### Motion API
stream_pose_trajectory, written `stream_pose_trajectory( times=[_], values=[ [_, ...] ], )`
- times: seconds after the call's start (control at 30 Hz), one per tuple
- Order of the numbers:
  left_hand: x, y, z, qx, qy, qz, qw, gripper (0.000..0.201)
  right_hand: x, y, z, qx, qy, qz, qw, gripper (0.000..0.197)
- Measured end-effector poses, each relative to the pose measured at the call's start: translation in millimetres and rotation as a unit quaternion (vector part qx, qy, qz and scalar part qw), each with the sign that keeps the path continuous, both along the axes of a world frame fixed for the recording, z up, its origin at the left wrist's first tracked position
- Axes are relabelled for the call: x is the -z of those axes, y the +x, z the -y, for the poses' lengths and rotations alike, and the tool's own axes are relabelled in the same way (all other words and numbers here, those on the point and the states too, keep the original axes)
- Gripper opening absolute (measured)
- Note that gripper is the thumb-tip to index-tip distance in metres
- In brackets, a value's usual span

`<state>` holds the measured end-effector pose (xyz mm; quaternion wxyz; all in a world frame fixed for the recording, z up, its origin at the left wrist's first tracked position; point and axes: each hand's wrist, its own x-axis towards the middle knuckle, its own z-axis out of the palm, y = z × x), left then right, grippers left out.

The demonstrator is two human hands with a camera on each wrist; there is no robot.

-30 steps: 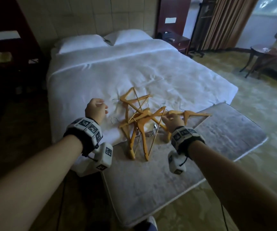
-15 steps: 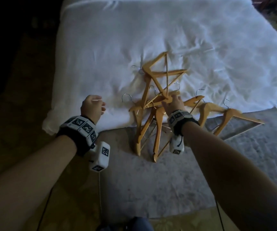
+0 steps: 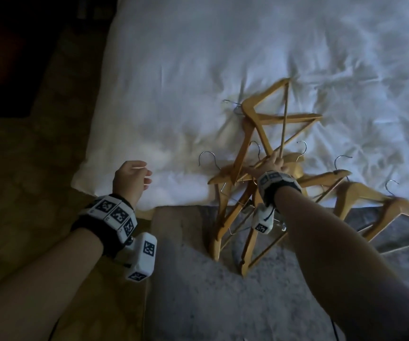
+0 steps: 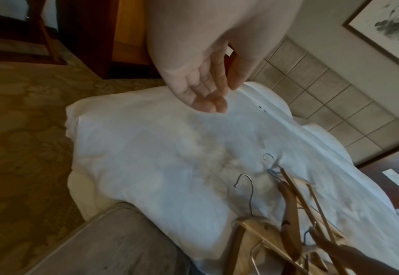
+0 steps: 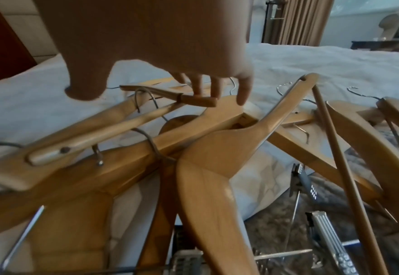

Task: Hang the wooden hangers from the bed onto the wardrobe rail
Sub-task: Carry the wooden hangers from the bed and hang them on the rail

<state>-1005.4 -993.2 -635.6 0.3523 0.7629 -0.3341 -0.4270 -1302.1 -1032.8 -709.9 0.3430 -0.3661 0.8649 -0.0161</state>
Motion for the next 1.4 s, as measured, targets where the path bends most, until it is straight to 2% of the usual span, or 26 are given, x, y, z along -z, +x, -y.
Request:
stream_pose_trajectory(
  times=[0.07, 0.1, 0.23, 0.3, 0.33, 0.43, 0.5, 0.57, 0.63, 0.7, 0.77, 1.0, 1.13, 1.27, 1.37, 1.4],
  values=[
    [0, 1, 0, 0.004, 0.003, 0.004, 1.000, 0.016, -2, 7, -2, 0.030, 0.019, -0.018, 0.999, 0.128],
    [0, 1, -1, 0.005, 0.004, 0.005, 1.000, 0.016, -1, 9, -4, 0.037, 0.033, -0.019, 0.999, 0.122],
    [-7, -5, -4, 0.021, 0.007, 0.001, 1.000, 0.016, -10, 19, -22, -0.050, 0.071, 0.065, 0.994, 0.062],
    [-12, -10, -7, 0.031, -0.001, -0.003, 1.000, 0.016, -17, 22, -37, -0.105, 0.086, 0.011, 0.991, 0.047],
    [-15, -12, -9, 0.036, -0.006, -0.004, 0.999, 0.016, -25, 25, -45, -0.138, 0.088, -0.017, 0.986, 0.044],
    [-20, -17, -17, 0.051, -0.019, -0.015, 0.998, 0.015, -36, 26, -59, -0.156, 0.087, 0.028, 0.984, 0.055],
    [-20, -19, -24, 0.059, -0.018, -0.022, 0.998, 0.015, -42, 29, -68, -0.125, 0.050, 0.036, 0.990, 0.058],
    [-17, -22, -31, 0.065, -0.008, -0.027, 0.997, 0.014, -39, 29, -72, -0.047, 0.028, 0.071, 0.996, 0.045],
    [-16, -26, -36, 0.075, 0.006, -0.032, 0.997, 0.012, -44, 26, -72, 0.009, -0.020, 0.055, 0.998, 0.046],
    [-20, -32, -38, 0.087, 0.015, -0.037, 0.995, 0.010, -68, 24, -69, 0.046, -0.061, 0.062, 0.995, 0.048],
    [-32, -41, -37, 0.100, 0.012, -0.043, 0.994, 0.010, -96, 19, -63, 0.075, -0.097, 0.091, 0.988, 0.040],
    [-107, -68, -31, 0.144, -0.052, -0.055, 0.987, 0.009, -176, 27, -56, 0.155, -0.207, 0.214, 0.942, 0.029],
    [-154, -64, -46, 0.143, -0.095, -0.061, 0.983, 0.009, -235, 47, -73, 0.124, -0.211, 0.273, 0.931, 0.026],
    [-200, -45, -68, 0.136, -0.128, -0.068, 0.980, 0.009, -300, 68, -87, 0.035, -0.250, 0.266, 0.930, 0.042],
    [-228, -21, -88, 0.127, -0.148, -0.059, 0.979, 0.009, -340, 87, -105, 0.021, -0.218, 0.259, 0.941, 0.018],
    [-235, -12, -93, 0.122, -0.154, -0.057, 0.979, 0.010, -347, 93, -113, 0.028, -0.210, 0.248, 0.945, 0.015]
  ],
)
